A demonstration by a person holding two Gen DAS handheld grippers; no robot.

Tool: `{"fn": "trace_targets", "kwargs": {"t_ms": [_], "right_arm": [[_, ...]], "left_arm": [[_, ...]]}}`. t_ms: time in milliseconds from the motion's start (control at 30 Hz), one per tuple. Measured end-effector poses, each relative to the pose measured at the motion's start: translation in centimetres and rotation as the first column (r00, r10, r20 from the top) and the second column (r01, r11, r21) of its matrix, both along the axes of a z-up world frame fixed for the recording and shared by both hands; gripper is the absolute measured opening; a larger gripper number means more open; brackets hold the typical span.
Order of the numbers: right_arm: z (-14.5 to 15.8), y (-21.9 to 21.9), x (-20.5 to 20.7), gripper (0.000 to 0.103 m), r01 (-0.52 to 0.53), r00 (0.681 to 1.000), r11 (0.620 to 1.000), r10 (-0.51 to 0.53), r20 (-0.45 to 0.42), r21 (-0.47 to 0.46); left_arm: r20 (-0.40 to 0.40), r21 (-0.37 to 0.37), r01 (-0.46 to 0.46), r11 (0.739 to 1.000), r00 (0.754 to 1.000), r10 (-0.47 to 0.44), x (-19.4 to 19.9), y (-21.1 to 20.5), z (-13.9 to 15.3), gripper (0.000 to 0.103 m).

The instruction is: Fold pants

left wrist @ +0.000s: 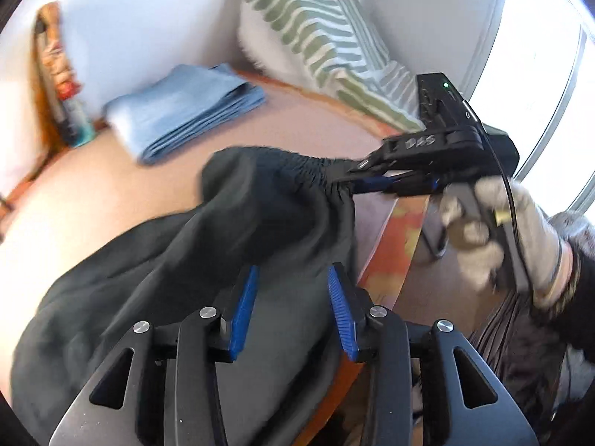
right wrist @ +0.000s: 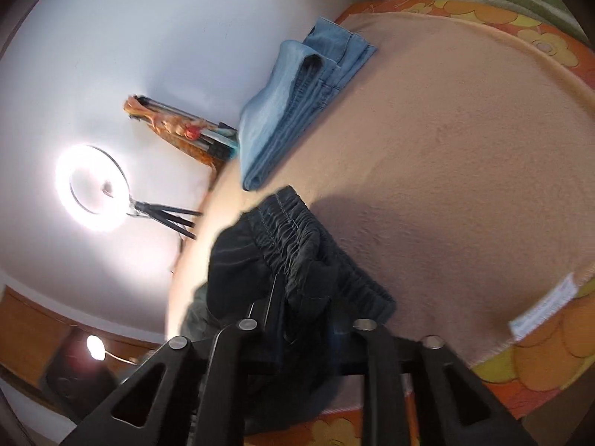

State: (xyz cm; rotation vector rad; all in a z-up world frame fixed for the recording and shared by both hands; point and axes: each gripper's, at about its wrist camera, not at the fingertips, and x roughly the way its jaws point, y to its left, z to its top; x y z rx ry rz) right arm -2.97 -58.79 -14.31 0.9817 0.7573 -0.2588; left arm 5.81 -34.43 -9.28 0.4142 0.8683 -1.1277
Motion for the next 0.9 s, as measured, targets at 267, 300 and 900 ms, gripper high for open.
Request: {"fn": "trace_targets", "kwargs": {"t_ms": [267,300,900], "right_arm": [[-1.9,0.1,-2.0,0.075,0.043,0.999,0.994,-0.045,0.027,0.098],[-2.1,0.1,-1.9,0.076,0.038,0.998,0.992,-0.044,0.045,0.121],[-3.1,1.7,-0.9,0.029,0.131,0.99,0.989,-0.135,0.045,0.071]], "left_arm": [[0.019,0.121,-0.006,0.993,1.0,0.004,-0.7,6.4,-2.1,0.039],[0.019,0.134,0.001,0.991,1.0,-0.004,-1.0,6.7,-2.4,0.043],[-0.031,0.139,0.0,0.99,0.999,0.005,-1.1,9.0,-5.9,0.008]]}}
